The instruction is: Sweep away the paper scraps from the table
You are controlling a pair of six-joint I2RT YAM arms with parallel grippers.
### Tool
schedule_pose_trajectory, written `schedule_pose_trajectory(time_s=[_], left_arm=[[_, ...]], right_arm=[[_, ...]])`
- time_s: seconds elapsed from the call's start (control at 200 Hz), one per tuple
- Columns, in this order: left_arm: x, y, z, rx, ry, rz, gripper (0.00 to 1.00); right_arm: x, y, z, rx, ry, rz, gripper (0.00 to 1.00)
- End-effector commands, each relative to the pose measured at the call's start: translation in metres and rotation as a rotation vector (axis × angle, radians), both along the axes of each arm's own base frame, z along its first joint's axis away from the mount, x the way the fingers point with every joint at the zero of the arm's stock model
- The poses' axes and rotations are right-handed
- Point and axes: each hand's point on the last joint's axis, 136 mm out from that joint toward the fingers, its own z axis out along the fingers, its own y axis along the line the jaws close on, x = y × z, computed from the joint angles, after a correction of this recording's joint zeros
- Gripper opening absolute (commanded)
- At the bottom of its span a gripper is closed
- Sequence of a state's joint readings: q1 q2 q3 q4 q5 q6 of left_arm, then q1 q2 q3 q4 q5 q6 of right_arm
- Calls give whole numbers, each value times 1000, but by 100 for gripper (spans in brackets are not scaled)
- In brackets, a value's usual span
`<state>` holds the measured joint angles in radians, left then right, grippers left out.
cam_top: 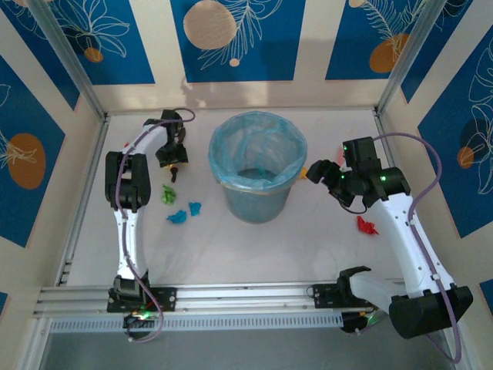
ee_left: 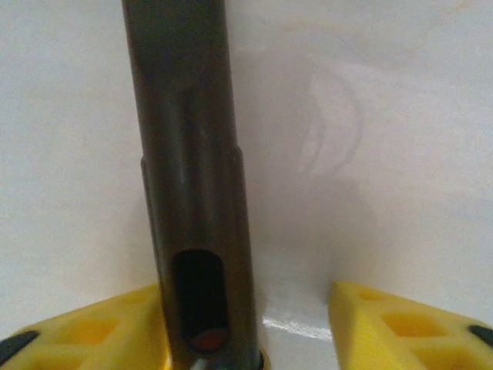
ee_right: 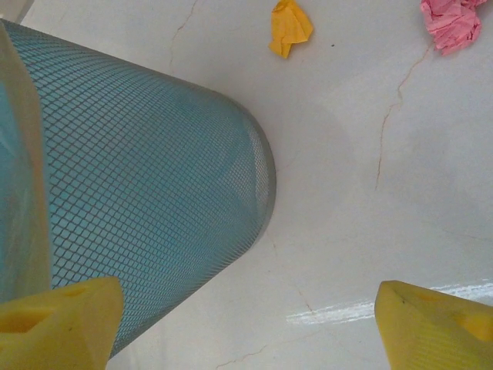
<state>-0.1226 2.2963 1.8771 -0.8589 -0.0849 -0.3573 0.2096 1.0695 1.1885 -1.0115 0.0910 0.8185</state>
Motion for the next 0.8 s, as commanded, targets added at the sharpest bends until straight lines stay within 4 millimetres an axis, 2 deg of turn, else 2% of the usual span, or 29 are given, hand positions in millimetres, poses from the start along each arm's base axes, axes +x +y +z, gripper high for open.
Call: schedule_pose_trajectory(time_s=[0.0, 0.065, 0.195, 0.355, 0.44, 0.61, 0.795], left_arm=[[-4, 4, -5, -16, 15, 1, 48], [-6, 3, -6, -18, 18, 2, 44], [-7, 2, -4, -31, 14, 9, 28], [-5, -2, 9, -57, -16, 19, 12], [-3, -5, 20, -69, -39, 19, 0], [-2, -8, 58, -102, -108, 27, 0], [-10, -20, 124, -194, -239, 42, 0]], right_arm=[[-8, -1, 8, 5, -14, -13, 85], [-10, -1, 7, 7, -14, -15, 85], [-11, -1, 9, 5, -18, -11, 85], [-11, -1, 12, 5, -26, -6, 85], [-10, -1, 13, 4, -31, -7, 85], [-9, -1, 29, 6, -76, -15, 85], [0, 8, 70, 48, -217, -1, 84]])
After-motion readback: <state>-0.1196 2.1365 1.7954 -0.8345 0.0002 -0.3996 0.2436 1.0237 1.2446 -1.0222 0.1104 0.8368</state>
